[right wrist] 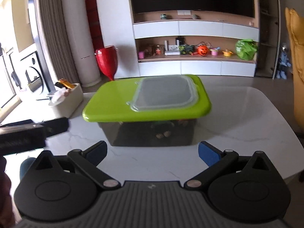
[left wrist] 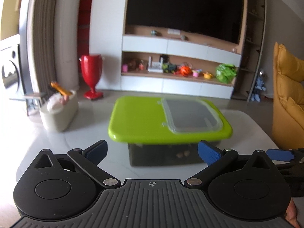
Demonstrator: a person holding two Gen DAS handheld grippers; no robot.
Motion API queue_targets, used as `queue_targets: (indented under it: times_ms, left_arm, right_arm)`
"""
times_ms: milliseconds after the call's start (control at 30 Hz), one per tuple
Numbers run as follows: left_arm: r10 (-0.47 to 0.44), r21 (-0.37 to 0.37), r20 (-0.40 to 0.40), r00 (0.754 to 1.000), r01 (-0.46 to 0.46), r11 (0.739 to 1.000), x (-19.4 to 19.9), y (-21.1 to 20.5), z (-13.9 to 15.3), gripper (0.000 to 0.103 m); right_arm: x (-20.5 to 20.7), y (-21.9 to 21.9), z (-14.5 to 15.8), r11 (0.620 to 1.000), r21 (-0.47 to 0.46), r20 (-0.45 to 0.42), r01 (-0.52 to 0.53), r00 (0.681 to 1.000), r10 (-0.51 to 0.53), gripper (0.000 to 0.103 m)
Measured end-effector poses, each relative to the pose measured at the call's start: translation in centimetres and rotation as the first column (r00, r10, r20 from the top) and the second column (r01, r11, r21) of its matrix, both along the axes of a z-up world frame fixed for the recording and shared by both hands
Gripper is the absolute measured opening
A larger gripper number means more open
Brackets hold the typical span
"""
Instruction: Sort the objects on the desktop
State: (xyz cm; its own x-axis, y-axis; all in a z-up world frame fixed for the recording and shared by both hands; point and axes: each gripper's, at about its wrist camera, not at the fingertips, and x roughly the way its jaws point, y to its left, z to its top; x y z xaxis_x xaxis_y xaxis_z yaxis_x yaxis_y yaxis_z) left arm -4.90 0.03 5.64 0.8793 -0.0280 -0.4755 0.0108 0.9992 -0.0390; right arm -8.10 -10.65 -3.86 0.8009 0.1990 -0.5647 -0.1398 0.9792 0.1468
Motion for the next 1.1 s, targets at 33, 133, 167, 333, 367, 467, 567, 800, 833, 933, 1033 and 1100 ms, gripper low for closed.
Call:
queue_targets:
  times_ms: [33,133,167,333,367,467,567,800,833,933,1033,1100]
  left_arm:
    - [0.02,0.011,0.009,1.0,-0.02,1.0,0.6,-0.1,0.3,0.103]
    - [0.078,0.007,-0.009,0.997,-0.078,0.997,2.7,-0.1,-0.3,0.103]
    - [0.077,-0.01,-0.03,0.997,-0.078,0.997,3.4,0.0,-1.1,0.103]
    - [0.015,-0.102,-0.215,0.976,-0.038,0.994,6.9,1.2,-6.2,0.103]
    - [0.009,-0.117,-0.243,0.97,-0.038,0.992,7.5,1.4,-7.1,0.103]
    - [0.042,-0.1,-0.272,0.961,-0.071,0.992,8.5,1.7,-8.8,0.103]
    - [0.08,-0.061,-0.276,0.958,-0.101,0.993,9.1,1.9,-9.5,0.103]
    - [0.078,-0.014,-0.237,0.968,-0.083,0.996,9.9,1.1,-7.6,0.103]
    - [0.085,-0.008,-0.229,0.97,-0.089,0.996,9.9,1.1,-7.4,0.103]
    - [0.067,-0.042,-0.227,0.972,-0.078,0.996,9.8,1.6,-7.9,0.103]
    - [0.031,-0.103,-0.253,0.967,-0.058,0.993,9.9,2.2,-8.9,0.103]
    - [0.032,-0.105,-0.262,0.964,-0.062,0.993,9.9,2.1,-9.1,0.103]
  right_arm:
    - [0.6,0.4,0.4,1.0,-0.008,0.005,0.0,1.0,0.0,0.103]
    - [2.4,1.3,0.2,0.999,-0.023,0.01,0.027,1.0,-0.026,0.103]
    - [2.8,1.3,-0.2,0.999,-0.025,0.003,0.046,0.999,-0.046,0.103]
    - [5.4,-0.1,-5.9,0.994,0.068,-0.175,0.084,0.982,-0.071,0.103]
    - [6.1,-0.3,-7.3,0.992,0.077,-0.227,0.098,0.971,-0.079,0.103]
    - [7.6,-0.8,-10.0,0.988,0.054,-0.331,0.147,0.936,-0.121,0.103]
    - [8.2,-1.6,-10.8,0.975,0.024,-0.324,0.221,0.924,-0.201,0.103]
    - [8.2,-1.6,-6.4,0.988,-0.012,-0.166,0.154,0.974,-0.154,0.103]
    - [8.3,-1.4,-5.7,0.99,-0.025,-0.149,0.137,0.979,-0.139,0.103]
    - [8.1,-0.6,-6.0,0.99,-0.04,-0.136,0.135,0.981,-0.14,0.103]
    - [8.5,-0.8,-7.4,0.993,-0.011,-0.197,0.115,0.974,-0.115,0.103]
    - [8.7,-1.2,-7.7,0.993,0.016,-0.227,0.119,0.967,-0.112,0.103]
